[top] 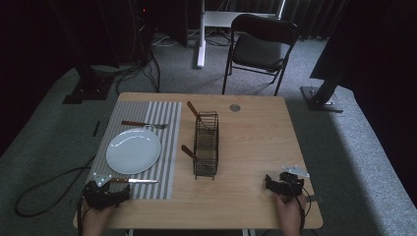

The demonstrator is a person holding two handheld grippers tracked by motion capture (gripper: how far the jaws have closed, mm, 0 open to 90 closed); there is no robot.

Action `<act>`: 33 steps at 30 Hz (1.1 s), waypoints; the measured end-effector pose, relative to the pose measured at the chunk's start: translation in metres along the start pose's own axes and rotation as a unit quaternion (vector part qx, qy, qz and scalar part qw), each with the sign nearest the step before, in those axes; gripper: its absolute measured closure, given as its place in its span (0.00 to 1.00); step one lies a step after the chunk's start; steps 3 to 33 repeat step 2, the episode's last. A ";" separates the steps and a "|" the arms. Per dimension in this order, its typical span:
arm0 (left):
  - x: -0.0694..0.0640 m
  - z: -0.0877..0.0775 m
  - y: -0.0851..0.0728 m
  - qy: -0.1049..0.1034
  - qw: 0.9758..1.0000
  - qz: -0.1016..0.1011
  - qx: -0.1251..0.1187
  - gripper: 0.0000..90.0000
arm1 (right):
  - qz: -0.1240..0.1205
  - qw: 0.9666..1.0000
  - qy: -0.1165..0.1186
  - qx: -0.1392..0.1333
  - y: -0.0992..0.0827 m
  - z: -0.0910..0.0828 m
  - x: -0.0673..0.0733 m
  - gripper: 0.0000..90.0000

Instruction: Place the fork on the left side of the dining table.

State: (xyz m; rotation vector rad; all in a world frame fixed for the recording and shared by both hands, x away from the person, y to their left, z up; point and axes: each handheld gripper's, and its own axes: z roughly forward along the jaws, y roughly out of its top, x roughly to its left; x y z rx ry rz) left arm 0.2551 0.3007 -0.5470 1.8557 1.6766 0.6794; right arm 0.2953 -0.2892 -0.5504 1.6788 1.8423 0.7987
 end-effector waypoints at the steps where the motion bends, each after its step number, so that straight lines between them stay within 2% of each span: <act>1: 0.000 0.000 0.000 0.000 1.000 0.000 0.000 0.00 | 0.000 1.000 0.000 0.000 0.000 0.000 0.000 0.14; 33: 0.000 0.000 0.000 0.000 1.000 0.000 0.000 0.00 | 0.000 1.000 0.000 0.000 0.000 0.000 0.000 0.14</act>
